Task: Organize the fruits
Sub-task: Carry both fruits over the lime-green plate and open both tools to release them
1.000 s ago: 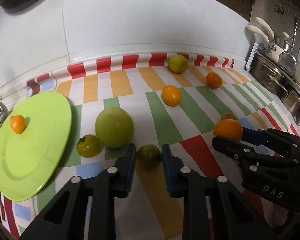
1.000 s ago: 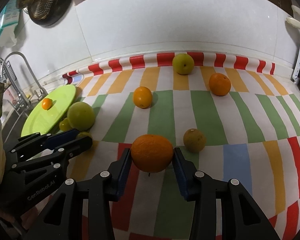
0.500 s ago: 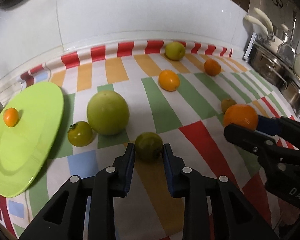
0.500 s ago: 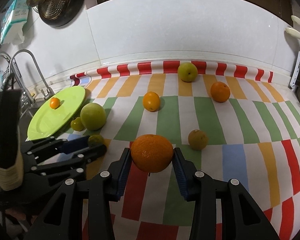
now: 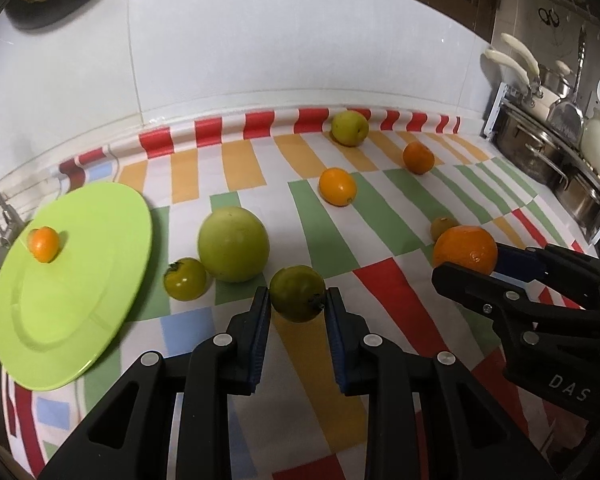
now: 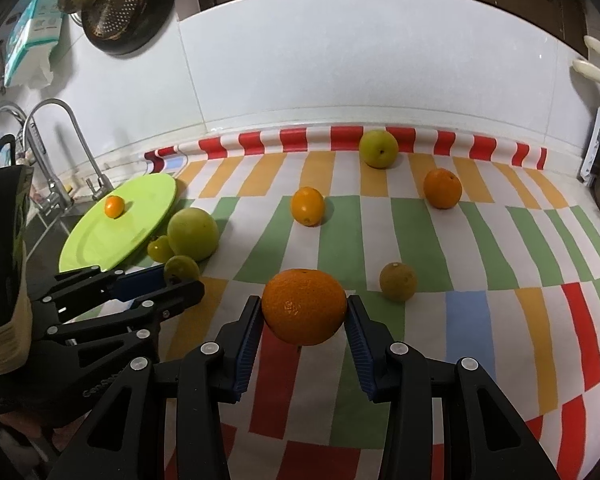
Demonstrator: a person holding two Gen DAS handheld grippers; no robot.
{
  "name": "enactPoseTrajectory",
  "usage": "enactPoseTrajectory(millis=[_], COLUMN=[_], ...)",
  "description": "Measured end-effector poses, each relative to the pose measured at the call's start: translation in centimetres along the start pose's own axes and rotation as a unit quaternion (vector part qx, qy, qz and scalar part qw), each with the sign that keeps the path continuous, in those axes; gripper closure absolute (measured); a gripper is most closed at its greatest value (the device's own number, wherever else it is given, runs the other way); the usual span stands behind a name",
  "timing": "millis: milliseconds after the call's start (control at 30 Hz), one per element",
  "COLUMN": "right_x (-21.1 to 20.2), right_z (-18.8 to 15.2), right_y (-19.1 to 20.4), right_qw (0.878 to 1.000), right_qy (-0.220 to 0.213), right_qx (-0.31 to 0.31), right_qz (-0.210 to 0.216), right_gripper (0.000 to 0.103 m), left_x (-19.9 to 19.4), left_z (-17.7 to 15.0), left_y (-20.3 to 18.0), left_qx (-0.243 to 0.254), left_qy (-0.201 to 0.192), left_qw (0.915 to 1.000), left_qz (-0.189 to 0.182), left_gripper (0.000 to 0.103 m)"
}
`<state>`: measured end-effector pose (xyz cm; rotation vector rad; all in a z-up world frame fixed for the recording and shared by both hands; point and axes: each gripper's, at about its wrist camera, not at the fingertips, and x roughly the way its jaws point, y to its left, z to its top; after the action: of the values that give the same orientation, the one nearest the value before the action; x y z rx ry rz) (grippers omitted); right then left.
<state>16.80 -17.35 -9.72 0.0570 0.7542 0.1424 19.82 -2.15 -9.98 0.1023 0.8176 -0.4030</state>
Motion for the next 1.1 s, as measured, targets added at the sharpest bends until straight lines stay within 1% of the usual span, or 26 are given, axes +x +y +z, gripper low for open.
enactPoseTrajectory(millis=[300, 567, 867, 1100], right_x=[-2.5, -4.7, -6.0, -6.1], right_z=[-0.2, -0.6, -0.8, 0.3], right_y=[1.7, 3.7, 6.5, 9.0], right_qw=[1.000, 0.998, 0.995, 0.989], right_qy=[-0.023, -0.042, -0.057, -0.075], right_qx=[-0.016, -0.034, -0.068, -0.097], right_qz=[0.006, 0.017, 0.050, 0.081], right_gripper=[0.060, 0.060, 0.060, 0.060], left_x=[-3.8, -7.1, -10.4, -12.0], left_z=[-0.7, -2.0, -3.1, -3.2], left_y=[0.3, 0.9, 2.2, 4.0], left_qx=[-0.008, -0.016, -0.032, -0.047], left_qy=[-0.026, -0.045, -0.069, -0.083], left_qw=[0.9995, 0.9982, 0.9949, 0.9908], left_qz=[0.016, 0.036, 0.066, 0.096], left_gripper=[0.076, 0.076, 0.076, 0.076])
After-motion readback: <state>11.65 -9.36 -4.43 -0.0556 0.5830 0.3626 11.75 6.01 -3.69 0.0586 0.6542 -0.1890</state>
